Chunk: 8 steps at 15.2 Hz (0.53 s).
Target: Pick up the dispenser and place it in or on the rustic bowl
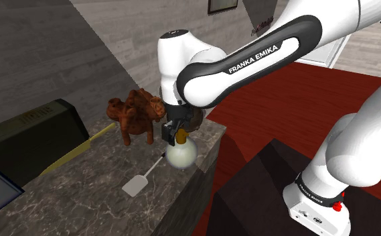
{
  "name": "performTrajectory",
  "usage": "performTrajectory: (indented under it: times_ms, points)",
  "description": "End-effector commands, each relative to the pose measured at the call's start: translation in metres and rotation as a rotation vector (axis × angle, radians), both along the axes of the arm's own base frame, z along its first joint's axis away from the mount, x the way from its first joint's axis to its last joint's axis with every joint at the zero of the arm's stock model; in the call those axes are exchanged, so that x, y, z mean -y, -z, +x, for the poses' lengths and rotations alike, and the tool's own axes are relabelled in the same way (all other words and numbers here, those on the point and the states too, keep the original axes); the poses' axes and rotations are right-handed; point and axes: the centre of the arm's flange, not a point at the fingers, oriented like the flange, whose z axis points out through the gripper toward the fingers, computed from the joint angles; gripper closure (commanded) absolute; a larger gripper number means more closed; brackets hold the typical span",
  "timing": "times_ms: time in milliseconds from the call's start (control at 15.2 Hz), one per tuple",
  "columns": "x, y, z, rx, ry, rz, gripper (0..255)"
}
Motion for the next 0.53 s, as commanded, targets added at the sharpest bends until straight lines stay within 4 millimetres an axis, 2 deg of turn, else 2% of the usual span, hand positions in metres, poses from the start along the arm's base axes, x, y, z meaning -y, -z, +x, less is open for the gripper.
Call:
performTrajectory:
  times_ms: [0,264,330,462]
  points:
    - [-0.0001,0.0006,0.0002,0.000,0.000,0.000,0]
    - [0.0000,0.0006,0.0002,0.000,0.000,0.000,0]
    - [0.0000,0.0006,0.0002,0.000,0.000,0.000,255]
    - [0.0000,0.0006,0.0002,0.000,0.000,0.000,255]
